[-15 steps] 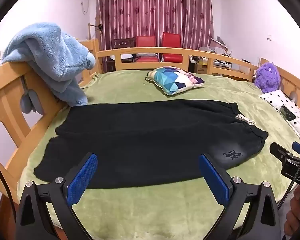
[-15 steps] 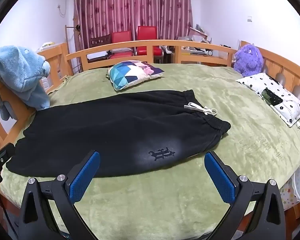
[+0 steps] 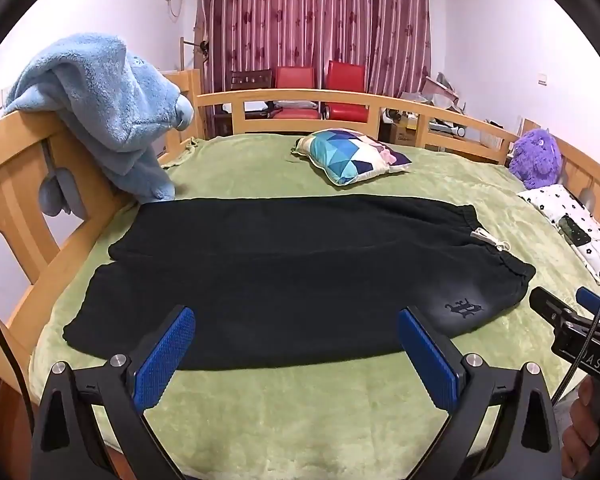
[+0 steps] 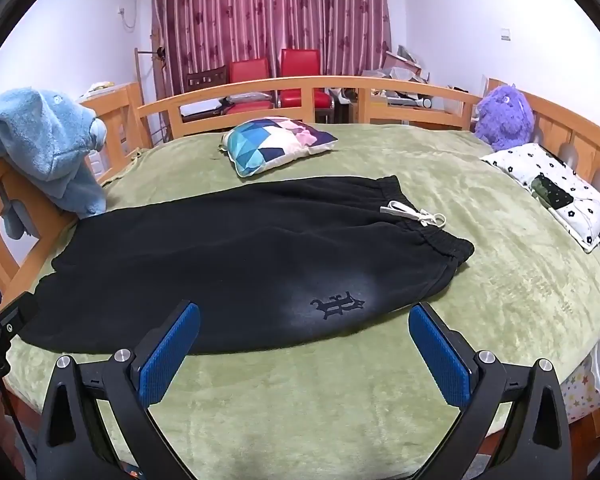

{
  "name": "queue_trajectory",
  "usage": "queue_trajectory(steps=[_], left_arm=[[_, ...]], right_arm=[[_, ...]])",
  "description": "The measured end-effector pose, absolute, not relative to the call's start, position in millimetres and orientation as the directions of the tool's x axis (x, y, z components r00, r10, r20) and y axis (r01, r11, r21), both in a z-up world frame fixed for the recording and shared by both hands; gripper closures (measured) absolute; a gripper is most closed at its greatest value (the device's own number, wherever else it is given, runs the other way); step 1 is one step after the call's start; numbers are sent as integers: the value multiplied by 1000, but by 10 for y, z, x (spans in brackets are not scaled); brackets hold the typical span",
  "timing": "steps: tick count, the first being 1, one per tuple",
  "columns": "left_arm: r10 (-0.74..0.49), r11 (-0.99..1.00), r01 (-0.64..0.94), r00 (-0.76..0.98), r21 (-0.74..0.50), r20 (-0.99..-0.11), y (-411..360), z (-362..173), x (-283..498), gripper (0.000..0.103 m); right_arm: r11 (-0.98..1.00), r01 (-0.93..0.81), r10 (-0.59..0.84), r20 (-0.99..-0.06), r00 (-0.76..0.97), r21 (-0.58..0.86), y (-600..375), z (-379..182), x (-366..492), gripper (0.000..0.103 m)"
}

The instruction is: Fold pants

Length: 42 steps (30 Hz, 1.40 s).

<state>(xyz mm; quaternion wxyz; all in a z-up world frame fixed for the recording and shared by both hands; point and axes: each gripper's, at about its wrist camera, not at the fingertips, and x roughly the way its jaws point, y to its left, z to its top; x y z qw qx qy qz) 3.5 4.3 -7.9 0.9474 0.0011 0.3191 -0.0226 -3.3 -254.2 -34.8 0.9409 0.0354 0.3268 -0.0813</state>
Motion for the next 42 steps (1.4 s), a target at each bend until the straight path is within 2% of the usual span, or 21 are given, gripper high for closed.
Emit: queue_trajectory(steps=[42], left_arm=[[-35,999,20,798,-32,-602,118,-96,-48,1]], right_arm=[[985,173,-140,-595,792,-2,-2536,-145,-141,1]])
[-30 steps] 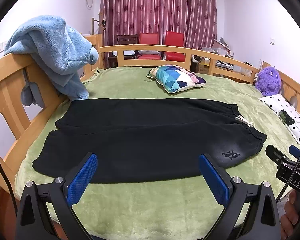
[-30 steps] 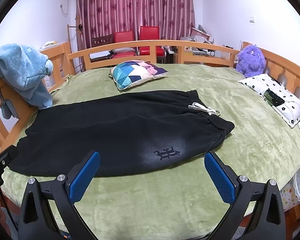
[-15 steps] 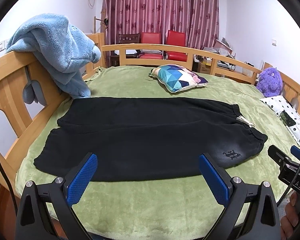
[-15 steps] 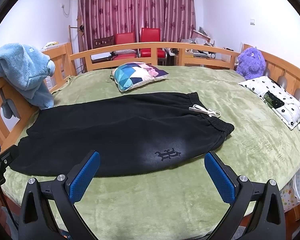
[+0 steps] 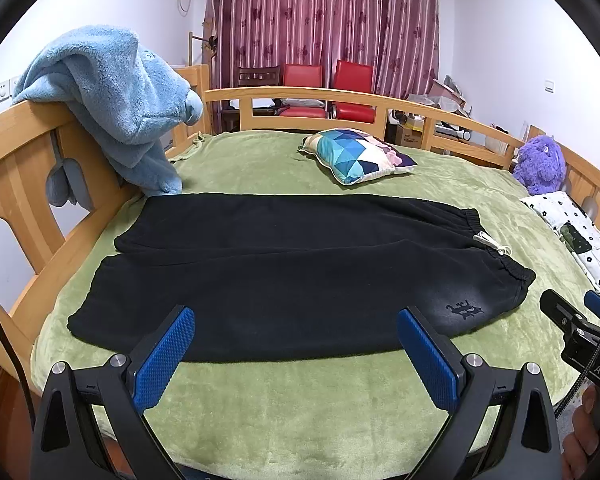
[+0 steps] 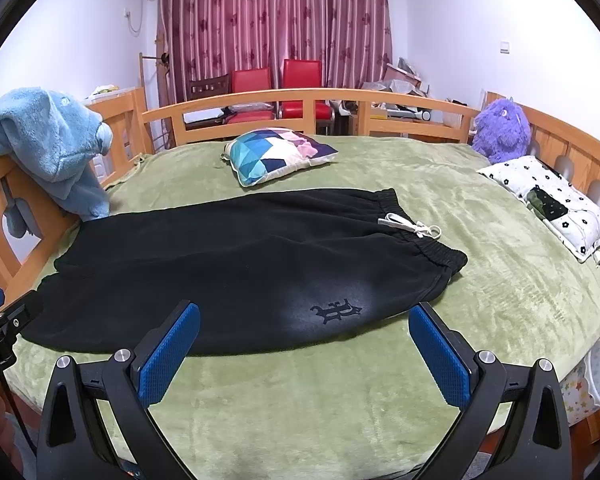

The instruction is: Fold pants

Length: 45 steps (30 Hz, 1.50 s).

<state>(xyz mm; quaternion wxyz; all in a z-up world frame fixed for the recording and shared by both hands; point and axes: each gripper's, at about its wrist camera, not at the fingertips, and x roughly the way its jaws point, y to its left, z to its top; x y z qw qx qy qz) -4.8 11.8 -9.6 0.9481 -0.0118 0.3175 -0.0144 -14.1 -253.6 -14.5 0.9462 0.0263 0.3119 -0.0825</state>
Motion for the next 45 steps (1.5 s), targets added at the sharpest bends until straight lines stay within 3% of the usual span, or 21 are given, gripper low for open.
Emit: queue_trajectory(steps=[45], left_arm=[[-36,999,19,800,-35,-599,143,-95,-62,1]], right_arm=[[987,158,-130,-589,798,-4,-2404,-90,-130,1]])
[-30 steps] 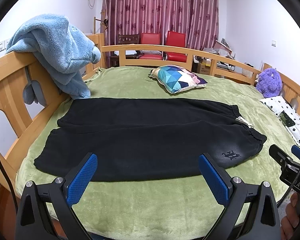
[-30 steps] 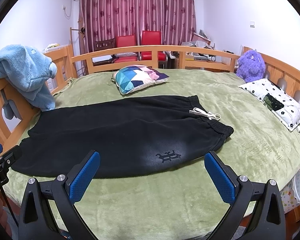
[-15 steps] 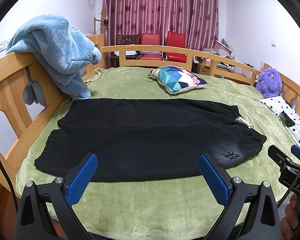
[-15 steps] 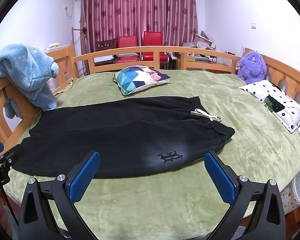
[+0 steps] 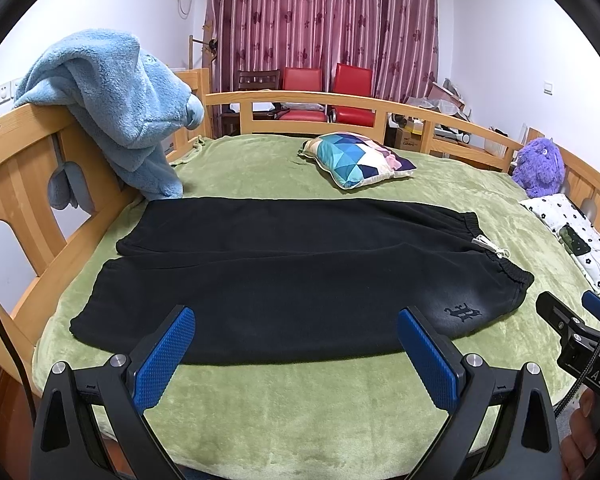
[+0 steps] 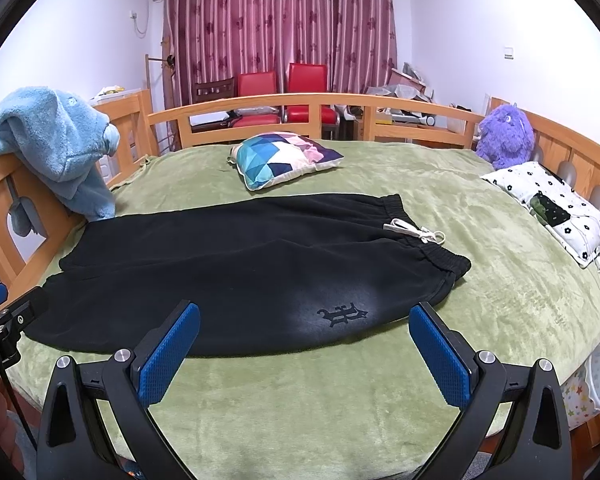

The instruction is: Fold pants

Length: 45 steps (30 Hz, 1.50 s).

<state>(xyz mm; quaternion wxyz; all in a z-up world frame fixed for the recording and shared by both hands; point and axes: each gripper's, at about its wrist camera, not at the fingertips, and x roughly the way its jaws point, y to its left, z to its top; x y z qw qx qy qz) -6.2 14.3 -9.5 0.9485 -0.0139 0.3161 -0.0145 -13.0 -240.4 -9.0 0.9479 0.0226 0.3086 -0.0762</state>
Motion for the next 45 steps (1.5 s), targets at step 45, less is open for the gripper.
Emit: queue_trajectory(steps=[45], left_arm=[[-9,976,-169,590,-135,-807,1027,-1605,614,7]], right_arm=[[932,317,-75,-760,645,177,-3354,-1554,450,27]])
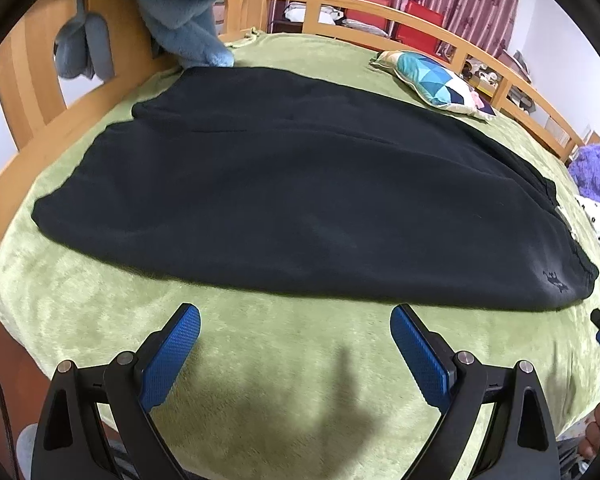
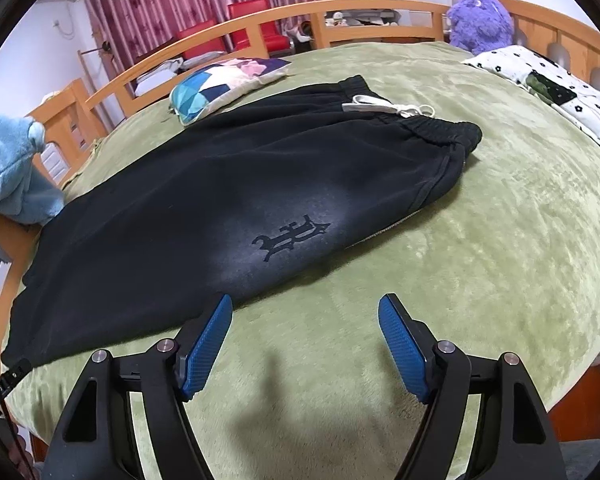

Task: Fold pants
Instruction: 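Move both tools down toward the edge of the black sweatpants, then grasp the sweatpants edge with the left tool while the right tool grasps the waistband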

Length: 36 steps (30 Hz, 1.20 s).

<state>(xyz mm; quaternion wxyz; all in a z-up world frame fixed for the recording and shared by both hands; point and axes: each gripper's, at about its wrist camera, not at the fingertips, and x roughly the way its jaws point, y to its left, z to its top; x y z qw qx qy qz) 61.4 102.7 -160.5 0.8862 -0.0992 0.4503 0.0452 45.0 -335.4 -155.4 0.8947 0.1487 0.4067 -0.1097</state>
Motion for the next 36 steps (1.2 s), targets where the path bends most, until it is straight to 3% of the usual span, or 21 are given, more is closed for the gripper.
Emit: queue_trajectory(steps=[22,30,32,34,36], left_arm=[[-69,946,-216,598,-244,-798,1382,-1673,528,7],[-84,920,-271,571,-284,-817,1551,-1858,775,7],[-97,905,-294,562,-309,-821,1628,-1946,869,10],[-102,888,-320,563,-330,-820,1695,-2030,939,26],[-110,871,-344,561,-351,-821,1747,-2116,1013,26]], right_arm=[[911,353,-84,-744,663,212,-3490,-1565,344,27],[883,372,-44,-739,673,286,-3747,-1671,507,27],[875,382,-39,-745,666,295,-3808,-1747,611,27],[863,395,-26,-754,656,314,-3874,-1851,737,27],[850,396,5,-759,652,346,-3919,-1935,845,27]])
